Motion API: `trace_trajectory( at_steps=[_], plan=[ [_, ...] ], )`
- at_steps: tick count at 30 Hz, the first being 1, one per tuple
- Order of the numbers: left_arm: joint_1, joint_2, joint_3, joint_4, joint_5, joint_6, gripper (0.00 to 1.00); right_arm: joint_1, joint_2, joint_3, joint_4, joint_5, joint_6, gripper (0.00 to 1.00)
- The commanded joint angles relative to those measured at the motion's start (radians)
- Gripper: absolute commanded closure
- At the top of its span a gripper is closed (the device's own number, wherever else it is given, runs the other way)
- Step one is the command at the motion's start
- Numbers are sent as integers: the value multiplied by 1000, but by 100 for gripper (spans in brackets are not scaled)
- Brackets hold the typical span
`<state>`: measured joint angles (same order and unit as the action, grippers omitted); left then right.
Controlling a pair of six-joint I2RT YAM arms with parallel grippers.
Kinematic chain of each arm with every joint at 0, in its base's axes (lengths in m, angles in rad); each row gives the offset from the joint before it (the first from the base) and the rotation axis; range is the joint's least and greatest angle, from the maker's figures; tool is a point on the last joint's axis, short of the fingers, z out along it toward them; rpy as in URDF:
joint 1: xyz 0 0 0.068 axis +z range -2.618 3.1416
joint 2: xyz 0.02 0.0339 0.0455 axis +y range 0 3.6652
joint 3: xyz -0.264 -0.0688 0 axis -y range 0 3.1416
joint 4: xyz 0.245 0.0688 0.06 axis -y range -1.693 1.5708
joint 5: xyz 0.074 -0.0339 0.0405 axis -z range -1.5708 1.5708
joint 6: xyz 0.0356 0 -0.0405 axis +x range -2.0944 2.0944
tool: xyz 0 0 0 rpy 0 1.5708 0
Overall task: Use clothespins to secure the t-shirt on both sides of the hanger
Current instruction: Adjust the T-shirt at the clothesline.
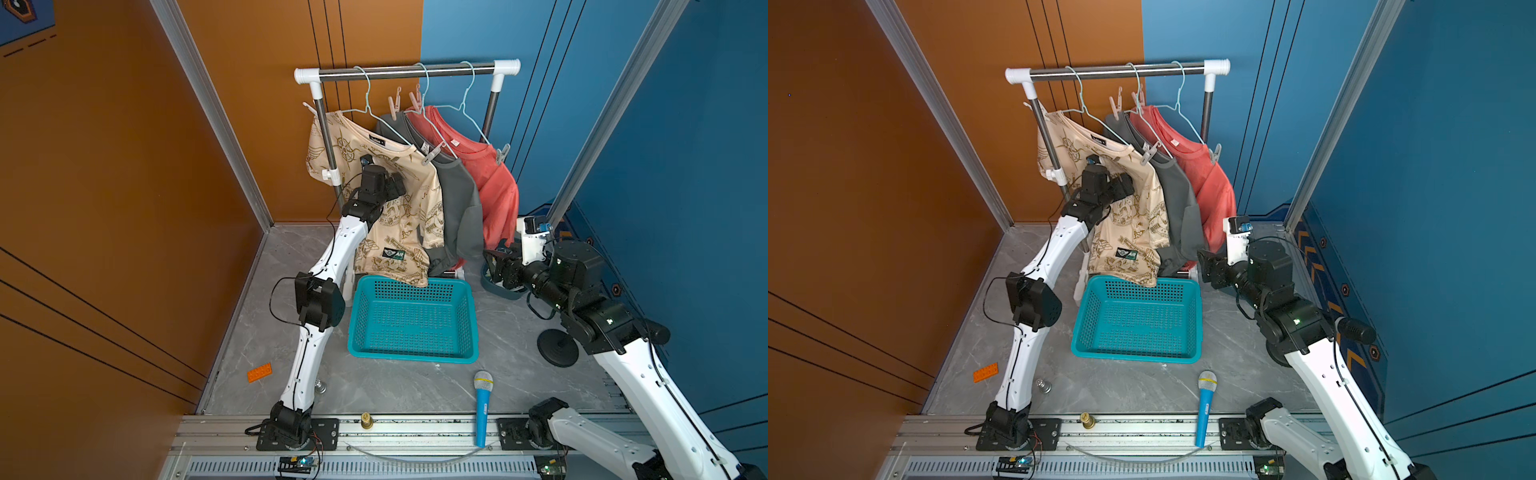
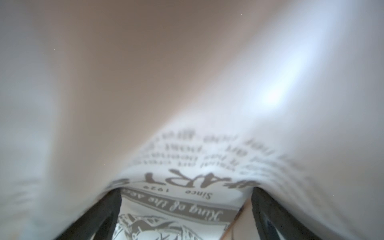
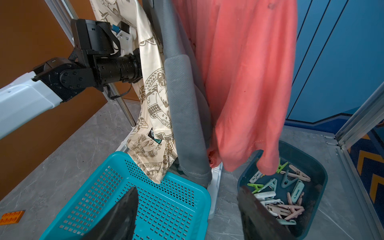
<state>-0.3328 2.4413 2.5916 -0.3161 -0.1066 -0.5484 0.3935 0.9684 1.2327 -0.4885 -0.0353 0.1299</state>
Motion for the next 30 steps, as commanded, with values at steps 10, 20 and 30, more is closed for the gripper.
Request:
trace_trajectory(
  at_steps=[10, 20, 30],
  plan=[
    [-16, -243, -461, 218, 142, 3, 2, -159, 1, -49, -29, 20, 155, 30],
    [-52, -674, -1043, 412, 107, -12, 2, -396, 47, -133, -87, 11, 288, 32],
    [-261, -953, -1241, 360, -66, 231, 3, -498, 401, -68, -10, -116, 300, 43]
  ],
)
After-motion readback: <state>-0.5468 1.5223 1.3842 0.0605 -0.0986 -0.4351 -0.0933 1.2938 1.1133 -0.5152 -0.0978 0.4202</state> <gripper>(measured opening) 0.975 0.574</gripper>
